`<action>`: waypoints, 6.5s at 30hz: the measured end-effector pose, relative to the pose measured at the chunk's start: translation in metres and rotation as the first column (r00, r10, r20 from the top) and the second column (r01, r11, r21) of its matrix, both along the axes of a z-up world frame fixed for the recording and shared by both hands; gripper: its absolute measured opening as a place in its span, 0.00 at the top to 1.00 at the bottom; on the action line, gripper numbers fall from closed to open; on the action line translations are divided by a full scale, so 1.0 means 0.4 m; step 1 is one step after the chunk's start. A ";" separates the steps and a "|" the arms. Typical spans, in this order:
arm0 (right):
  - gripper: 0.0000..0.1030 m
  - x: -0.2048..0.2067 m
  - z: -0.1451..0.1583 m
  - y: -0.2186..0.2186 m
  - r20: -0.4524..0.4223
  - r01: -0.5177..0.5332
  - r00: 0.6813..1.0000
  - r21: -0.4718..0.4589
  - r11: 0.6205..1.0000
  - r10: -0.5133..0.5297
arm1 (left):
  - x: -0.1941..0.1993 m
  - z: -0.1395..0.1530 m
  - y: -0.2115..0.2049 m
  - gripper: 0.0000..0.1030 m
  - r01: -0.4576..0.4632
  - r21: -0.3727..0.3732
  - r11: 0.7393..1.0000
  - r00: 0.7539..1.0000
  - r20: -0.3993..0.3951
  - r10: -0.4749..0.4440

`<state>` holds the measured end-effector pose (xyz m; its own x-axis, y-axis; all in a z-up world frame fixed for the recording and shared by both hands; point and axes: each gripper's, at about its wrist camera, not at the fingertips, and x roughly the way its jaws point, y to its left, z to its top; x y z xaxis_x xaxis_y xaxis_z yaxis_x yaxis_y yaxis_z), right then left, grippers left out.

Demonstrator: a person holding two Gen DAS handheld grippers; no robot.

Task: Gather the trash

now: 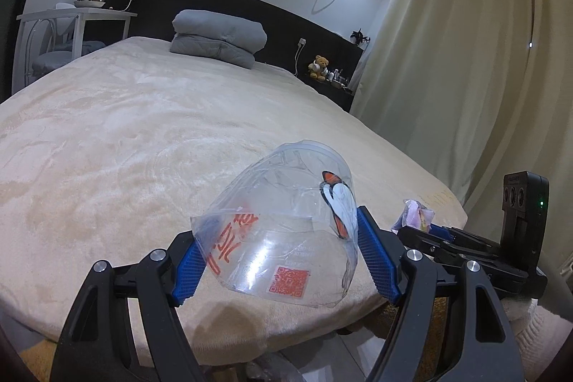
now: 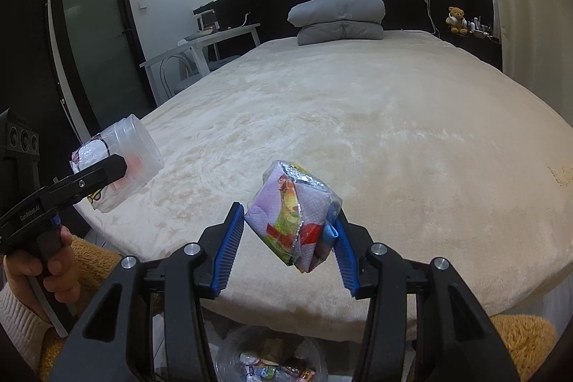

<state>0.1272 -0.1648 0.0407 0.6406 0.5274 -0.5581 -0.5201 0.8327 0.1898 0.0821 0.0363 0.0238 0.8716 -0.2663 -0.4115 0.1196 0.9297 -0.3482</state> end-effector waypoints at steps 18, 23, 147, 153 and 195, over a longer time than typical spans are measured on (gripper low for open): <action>0.53 -0.171 -0.005 -0.062 0.006 0.003 1.000 0.056 0.998 -0.003 | -0.197 -0.042 -0.110 0.28 0.058 0.000 0.998 0.998 -0.037 -0.058; 0.53 -0.185 -0.017 -0.077 -0.012 -0.009 1.000 0.062 0.998 0.010 | -0.228 -0.073 -0.115 0.28 0.053 -0.019 0.998 0.997 -0.061 -0.054; 0.05 -0.083 0.067 -0.091 0.145 0.001 0.989 -0.077 0.997 0.010 | -0.118 -0.007 -0.068 0.06 -0.008 0.240 0.971 1.000 -0.006 0.010; 0.05 -0.029 0.005 -0.100 0.148 0.056 0.988 -0.107 0.993 -0.040 | -0.090 -0.030 -0.065 0.06 0.002 0.198 0.980 1.000 -0.003 -0.001; 0.05 -0.044 -0.020 -0.058 0.177 0.016 0.984 -0.155 0.988 0.012 | -0.117 -0.031 -0.107 0.06 -0.049 0.267 0.963 0.999 0.009 0.048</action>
